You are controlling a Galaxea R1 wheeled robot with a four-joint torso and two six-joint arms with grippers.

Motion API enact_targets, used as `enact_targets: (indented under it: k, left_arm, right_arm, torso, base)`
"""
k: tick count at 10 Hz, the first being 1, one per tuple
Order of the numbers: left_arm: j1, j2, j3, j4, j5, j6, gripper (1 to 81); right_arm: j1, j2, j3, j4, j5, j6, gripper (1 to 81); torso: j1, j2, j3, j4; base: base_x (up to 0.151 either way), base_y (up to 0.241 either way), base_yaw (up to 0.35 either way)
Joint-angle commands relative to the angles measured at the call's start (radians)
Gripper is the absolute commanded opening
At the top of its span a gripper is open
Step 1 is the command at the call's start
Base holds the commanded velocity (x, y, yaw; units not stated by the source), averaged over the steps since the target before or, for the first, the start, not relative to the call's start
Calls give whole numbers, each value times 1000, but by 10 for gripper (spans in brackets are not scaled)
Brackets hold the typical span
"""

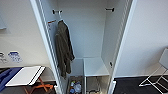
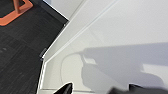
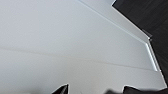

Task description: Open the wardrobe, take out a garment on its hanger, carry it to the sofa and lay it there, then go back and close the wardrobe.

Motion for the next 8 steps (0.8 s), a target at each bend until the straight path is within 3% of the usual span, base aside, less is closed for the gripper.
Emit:
enact_targets:
  k: [1, 3, 4, 5, 7, 8]
  left_arm:
    - [-30, 52, 28, 147, 85, 10, 811]
    - [149, 73, -8, 262, 76, 22, 811]
    - [241, 107, -63, 352, 68, 33, 811]
    - [332, 151, -128, 445, 51, 35, 811]
    - [470, 216, -217, 589, -31, 35, 811]
    - [514, 243, -253, 619, -65, 35, 811]
  right_arm:
    - [43, -23, -34, -63, -22, -2, 811]
    - [-61, -6, -114, -135, -37, -2, 811]
    - [-116, 0, -132, -215, -51, -2, 811]
    - [-175, 19, -152, -315, -112, -4, 811]
    - [-311, 92, -219, -445, -157, -19, 811]
    - [-376, 155, -279, -462, -168, -21, 811]
  torso:
    - [0, 0, 0, 0]
    - [0, 0, 0, 0]
    - [0, 0, 0, 0]
    - [0, 0, 0, 0]
    - [0, 0, 0, 0]
    - [0, 0, 0, 0]
  base:
    - [0, 0, 0]
    - [0, 0, 0]
    - [0, 0, 0]
    - [0, 0, 0]
    - [0, 0, 0]
    - [0, 0, 0]
